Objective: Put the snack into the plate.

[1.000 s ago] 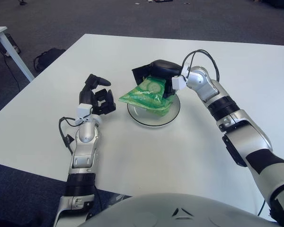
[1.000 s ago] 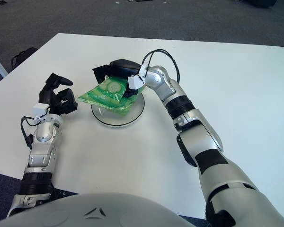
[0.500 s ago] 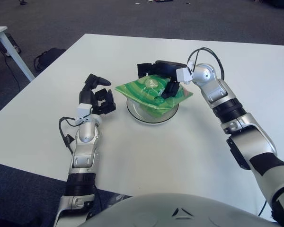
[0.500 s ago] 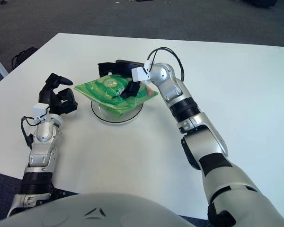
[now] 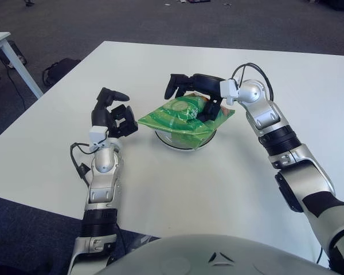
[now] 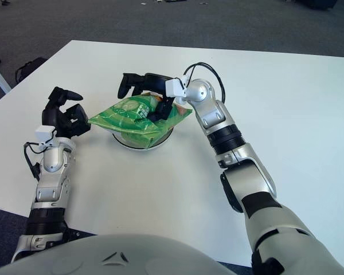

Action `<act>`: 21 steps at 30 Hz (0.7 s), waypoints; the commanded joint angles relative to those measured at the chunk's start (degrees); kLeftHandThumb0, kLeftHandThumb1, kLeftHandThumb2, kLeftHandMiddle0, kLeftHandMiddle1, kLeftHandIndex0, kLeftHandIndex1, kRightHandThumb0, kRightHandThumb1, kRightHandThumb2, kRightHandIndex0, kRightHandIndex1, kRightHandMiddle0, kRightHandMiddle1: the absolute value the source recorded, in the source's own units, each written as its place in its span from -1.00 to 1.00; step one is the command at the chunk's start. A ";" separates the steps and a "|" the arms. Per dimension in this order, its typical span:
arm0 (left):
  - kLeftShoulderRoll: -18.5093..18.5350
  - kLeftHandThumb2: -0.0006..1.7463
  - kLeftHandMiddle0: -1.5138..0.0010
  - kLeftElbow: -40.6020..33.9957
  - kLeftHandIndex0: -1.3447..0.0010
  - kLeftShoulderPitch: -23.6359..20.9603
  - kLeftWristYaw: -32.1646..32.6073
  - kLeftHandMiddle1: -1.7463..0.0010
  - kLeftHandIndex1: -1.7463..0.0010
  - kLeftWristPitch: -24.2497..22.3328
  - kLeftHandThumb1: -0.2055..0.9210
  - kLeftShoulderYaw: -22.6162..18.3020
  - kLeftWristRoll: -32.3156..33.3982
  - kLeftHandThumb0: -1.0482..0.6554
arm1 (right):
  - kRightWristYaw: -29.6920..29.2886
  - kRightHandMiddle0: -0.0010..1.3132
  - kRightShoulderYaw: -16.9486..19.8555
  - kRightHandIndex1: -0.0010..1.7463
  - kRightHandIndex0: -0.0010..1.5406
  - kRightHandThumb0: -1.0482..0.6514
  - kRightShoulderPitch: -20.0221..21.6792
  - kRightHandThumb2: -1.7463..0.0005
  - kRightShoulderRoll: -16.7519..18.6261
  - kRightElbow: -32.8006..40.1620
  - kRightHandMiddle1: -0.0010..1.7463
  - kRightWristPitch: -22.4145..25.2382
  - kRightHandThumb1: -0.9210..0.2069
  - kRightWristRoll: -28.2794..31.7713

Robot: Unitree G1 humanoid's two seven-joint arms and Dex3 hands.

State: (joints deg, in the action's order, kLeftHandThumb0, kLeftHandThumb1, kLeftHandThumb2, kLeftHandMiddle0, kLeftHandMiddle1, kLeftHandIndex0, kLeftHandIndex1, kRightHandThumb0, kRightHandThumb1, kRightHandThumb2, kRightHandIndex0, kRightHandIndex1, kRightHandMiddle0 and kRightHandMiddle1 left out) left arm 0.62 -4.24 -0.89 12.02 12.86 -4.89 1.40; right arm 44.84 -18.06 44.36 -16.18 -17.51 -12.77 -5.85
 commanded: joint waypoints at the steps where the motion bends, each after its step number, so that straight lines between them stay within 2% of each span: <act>1: -3.60 0.35 -0.60 5.35 0.22 4.54 0.20 -1.00 -1.00 1.17 0.11 0.79 0.23 -0.29 | -0.67 -1.00 1.05 -0.80 -1.00 -0.51 1.04 0.04 0.09 -1.54 -0.63 -3.16 -0.02 0.68; 5: -3.58 0.36 -0.62 5.62 0.22 4.48 -0.19 -1.00 -1.00 1.46 0.11 0.75 0.70 -0.29 | -0.93 -1.00 1.83 -0.95 -1.00 -0.58 1.16 0.11 0.35 -3.46 -0.82 -6.50 -0.13 1.19; 8: -3.58 0.35 -0.62 5.72 0.22 4.47 -0.42 -1.00 -1.00 1.42 0.12 0.72 1.07 -0.29 | -0.76 -1.00 2.33 -0.98 -1.00 -0.59 1.21 0.14 0.30 -4.90 -0.88 -8.81 -0.15 1.74; 14: -3.74 0.34 -0.63 5.54 0.23 4.52 -0.23 -1.00 -1.00 1.07 0.14 0.68 1.05 -0.29 | 0.68 -1.00 2.67 -1.00 -1.00 -0.58 2.20 0.14 -0.30 -7.07 -0.93 -10.11 -0.12 2.20; 21: -3.79 0.33 -0.62 5.51 0.23 4.43 -0.42 -1.00 -1.00 1.11 0.14 0.67 1.35 -0.29 | 1.35 -1.00 2.47 -1.00 -1.00 -0.63 3.17 0.17 -1.35 -8.31 -0.95 -10.62 -0.20 0.72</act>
State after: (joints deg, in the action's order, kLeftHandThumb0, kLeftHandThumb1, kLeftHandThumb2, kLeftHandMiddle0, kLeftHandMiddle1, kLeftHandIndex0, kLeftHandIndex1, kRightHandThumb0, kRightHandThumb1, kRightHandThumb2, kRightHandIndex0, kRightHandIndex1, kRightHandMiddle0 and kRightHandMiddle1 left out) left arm 0.46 -3.89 -1.12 11.76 13.85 -4.94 1.97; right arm 45.90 -15.96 45.60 -16.64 -25.23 -22.57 -4.95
